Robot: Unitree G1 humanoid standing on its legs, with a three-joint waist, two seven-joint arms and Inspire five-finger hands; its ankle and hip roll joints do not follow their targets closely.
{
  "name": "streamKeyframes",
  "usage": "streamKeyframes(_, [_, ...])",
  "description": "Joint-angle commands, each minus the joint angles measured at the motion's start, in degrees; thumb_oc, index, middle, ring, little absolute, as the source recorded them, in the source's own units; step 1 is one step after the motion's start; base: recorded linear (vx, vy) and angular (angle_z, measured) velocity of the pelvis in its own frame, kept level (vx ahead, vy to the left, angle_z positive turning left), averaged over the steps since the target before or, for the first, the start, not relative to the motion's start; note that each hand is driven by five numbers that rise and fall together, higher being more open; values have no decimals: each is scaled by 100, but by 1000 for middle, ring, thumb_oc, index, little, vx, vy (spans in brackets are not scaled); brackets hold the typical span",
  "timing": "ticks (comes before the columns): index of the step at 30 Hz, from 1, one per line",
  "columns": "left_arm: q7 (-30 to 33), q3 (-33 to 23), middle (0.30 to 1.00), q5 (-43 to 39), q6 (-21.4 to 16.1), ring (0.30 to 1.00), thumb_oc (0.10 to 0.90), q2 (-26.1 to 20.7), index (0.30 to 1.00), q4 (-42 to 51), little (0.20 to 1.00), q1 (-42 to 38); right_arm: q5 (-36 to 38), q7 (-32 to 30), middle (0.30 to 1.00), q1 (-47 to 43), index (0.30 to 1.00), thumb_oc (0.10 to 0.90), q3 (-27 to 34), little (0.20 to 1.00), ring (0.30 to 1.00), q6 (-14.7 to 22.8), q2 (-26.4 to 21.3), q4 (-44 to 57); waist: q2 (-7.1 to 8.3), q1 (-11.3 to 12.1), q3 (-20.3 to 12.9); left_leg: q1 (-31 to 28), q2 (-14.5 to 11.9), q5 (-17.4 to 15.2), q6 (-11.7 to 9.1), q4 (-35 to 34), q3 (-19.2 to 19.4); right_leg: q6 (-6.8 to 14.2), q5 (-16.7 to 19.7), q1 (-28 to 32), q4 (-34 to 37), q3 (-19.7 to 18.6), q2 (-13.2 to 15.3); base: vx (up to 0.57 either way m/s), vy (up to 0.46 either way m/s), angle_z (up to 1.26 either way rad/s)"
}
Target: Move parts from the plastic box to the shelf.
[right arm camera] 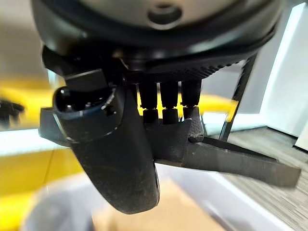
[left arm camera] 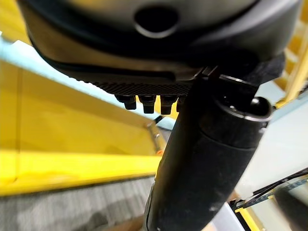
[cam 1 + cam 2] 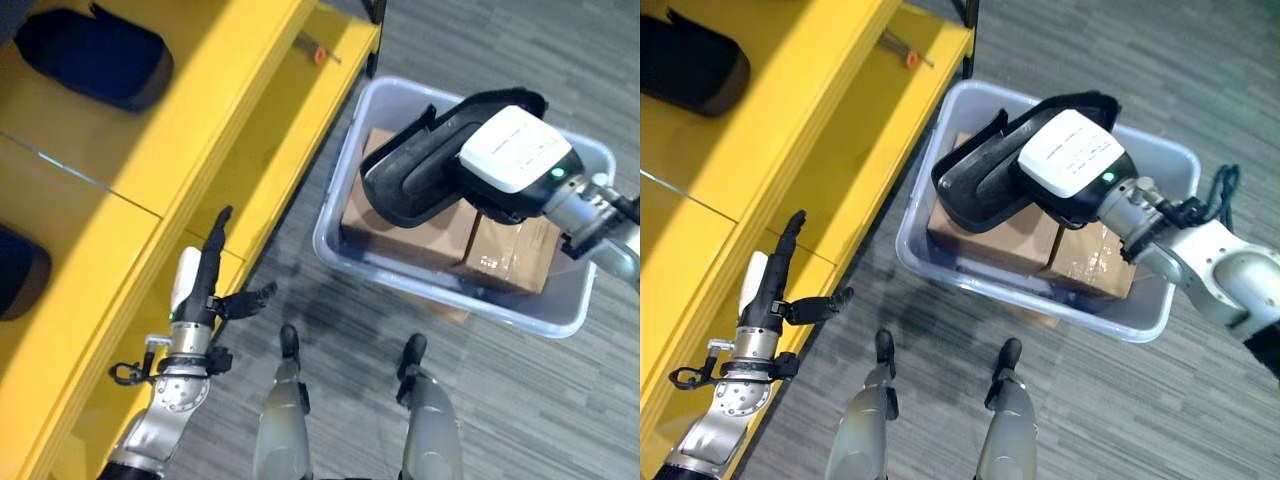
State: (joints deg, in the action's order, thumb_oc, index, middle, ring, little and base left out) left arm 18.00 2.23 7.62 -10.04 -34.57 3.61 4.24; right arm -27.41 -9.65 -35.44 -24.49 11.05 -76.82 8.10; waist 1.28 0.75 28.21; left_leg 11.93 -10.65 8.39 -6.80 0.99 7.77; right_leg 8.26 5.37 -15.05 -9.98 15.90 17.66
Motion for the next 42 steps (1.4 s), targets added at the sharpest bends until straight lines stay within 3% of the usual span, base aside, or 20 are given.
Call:
streamKeyframes(1, [110,-303,1000,355,-491,1000,900,-443,1000,693,1000,-61,1033,-61,300,-152,300,400,827,300,300,187,255,443,254,-50,-870,-512,-433,-350,-368,-129,-17,440,-42,459,160,70,182,77,23,-16])
streamKeyframes(2, [86,-397,1000,490,-523,1000,900,-507,1000,759,1000,-56,1449,87,300,353,300,400,1293,300,300,255,449,601,278,-76,-1075,-708,-463,-359,-379,-223,72,460,-11,628,320,84,124,71,18,-17])
streamKeyframes(7, [96,-582,1000,652,-558,1000,900,-468,1000,905,1000,-13,2329,407,300,1126,300,400,1893,300,300,271,966,670,325,-123,-1496,-1095,-504,-398,-374,-399,301,509,68,916,624,25,38,56,9,-15])
streamKeyframes(16, [321,-615,1000,1303,-557,1000,900,-360,1000,983,1000,-436,3743,921,300,1526,300,400,1832,300,300,41,1816,46,365,-268,-2225,-1637,-549,-476,-400,-599,696,570,267,1270,1089,-165,-46,12,15,-21])
streamKeyframes(29, [540,-150,1000,1924,-487,1000,900,-417,1000,893,1000,-1003,4618,1182,300,1324,300,400,1483,300,300,-12,2091,-141,420,-447,-2456,-1900,-557,-577,-402,-599,990,599,369,1420,1245,-316,-60,7,14,-12])
streamKeyframes(42, [515,571,1000,2443,-507,1000,900,-1208,1000,628,1000,-1937,4603,1323,300,836,300,400,942,300,300,14,1935,-289,444,-595,-2436,-2077,-557,-652,-404,-599,1127,613,349,1485,1245,-484,-94,15,7,-6])
